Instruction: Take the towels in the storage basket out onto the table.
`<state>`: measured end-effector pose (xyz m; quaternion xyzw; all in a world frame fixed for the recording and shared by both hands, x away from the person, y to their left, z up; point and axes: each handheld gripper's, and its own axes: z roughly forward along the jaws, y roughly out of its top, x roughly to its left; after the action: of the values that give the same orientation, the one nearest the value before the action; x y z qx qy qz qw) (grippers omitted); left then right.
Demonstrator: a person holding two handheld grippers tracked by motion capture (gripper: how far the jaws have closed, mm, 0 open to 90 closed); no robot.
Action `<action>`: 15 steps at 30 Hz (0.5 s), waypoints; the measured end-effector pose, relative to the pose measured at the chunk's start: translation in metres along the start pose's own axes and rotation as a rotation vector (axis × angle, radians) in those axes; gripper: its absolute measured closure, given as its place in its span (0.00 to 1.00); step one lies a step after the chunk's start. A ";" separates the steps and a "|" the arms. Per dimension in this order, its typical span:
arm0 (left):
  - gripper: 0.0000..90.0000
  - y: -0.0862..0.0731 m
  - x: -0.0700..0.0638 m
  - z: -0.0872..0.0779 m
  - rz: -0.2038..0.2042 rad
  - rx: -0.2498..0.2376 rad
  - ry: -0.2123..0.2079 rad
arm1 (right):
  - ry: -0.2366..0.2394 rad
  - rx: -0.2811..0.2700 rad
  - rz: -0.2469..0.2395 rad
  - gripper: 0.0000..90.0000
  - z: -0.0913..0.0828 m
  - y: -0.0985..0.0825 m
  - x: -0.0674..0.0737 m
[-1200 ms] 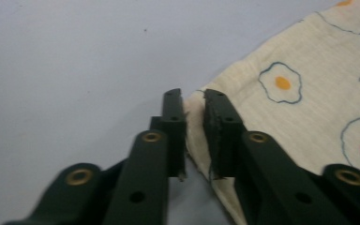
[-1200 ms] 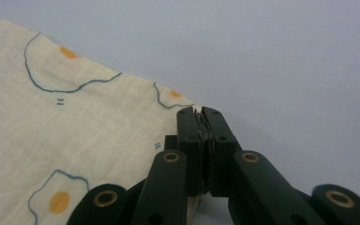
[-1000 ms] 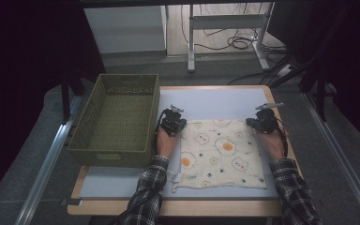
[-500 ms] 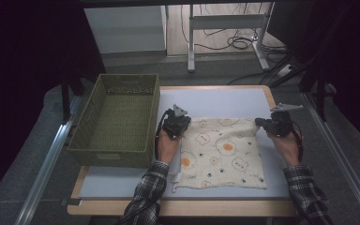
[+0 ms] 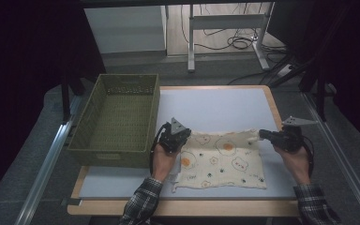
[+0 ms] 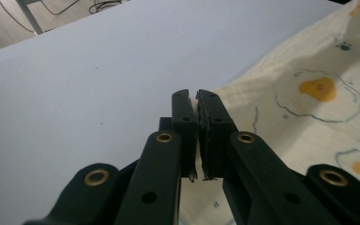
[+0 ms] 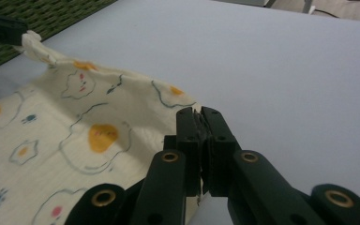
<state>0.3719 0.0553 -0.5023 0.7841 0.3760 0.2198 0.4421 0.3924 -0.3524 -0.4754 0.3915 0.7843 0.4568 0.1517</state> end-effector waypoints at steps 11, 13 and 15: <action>0.96 -0.029 -0.016 -0.023 0.004 -0.003 -0.063 | 0.045 0.040 -0.056 0.96 -0.018 -0.027 0.035; 0.96 -0.033 -0.018 -0.028 -0.002 -0.013 -0.072 | 0.042 0.052 -0.068 0.96 -0.020 -0.030 0.040; 0.96 -0.035 -0.020 -0.035 -0.001 -0.023 -0.080 | 0.044 0.053 -0.072 0.96 -0.023 -0.034 0.044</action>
<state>0.3218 0.0692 -0.5151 0.7870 0.3559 0.1921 0.4660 0.3337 -0.3425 -0.4857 0.3569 0.8127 0.4387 0.1404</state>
